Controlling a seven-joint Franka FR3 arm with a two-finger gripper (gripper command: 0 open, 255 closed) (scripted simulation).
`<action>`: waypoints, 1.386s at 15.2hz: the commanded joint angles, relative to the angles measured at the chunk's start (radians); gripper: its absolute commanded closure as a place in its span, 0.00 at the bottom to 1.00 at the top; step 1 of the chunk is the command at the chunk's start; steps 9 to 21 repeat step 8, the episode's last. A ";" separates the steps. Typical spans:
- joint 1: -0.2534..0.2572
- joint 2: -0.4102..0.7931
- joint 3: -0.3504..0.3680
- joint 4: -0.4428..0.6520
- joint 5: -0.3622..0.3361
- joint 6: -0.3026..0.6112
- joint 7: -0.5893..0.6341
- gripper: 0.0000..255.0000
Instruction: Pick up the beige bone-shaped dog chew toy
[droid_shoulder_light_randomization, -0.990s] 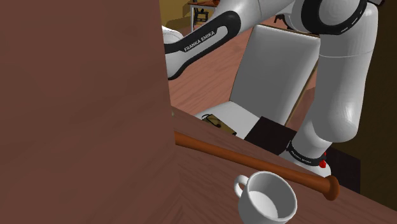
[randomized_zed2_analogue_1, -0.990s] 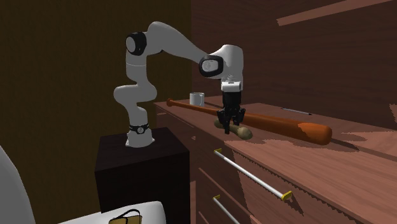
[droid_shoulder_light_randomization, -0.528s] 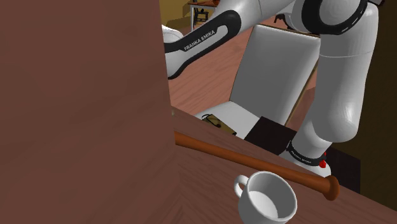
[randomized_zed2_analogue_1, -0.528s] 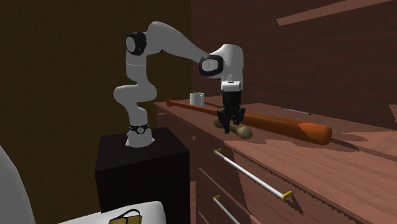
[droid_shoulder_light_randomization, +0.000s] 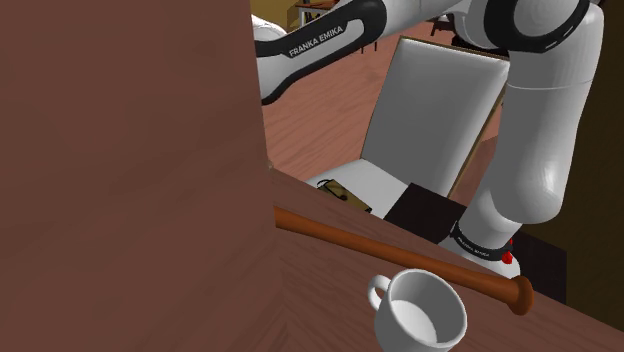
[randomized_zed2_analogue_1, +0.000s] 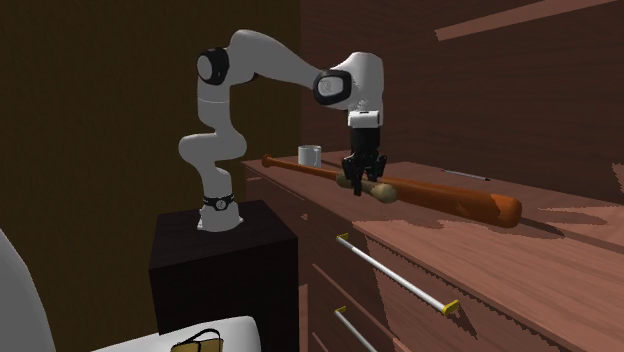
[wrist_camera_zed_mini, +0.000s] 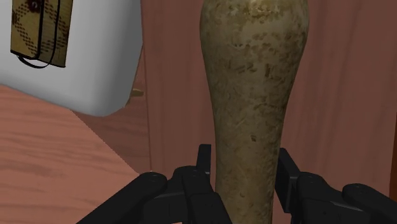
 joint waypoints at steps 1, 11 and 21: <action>-0.002 -0.008 0.001 0.018 0.006 -0.025 -0.007 1.00; -0.002 -0.023 0.006 0.068 0.018 -0.088 -0.018 1.00; -0.002 -0.023 0.006 0.068 0.018 -0.088 -0.018 1.00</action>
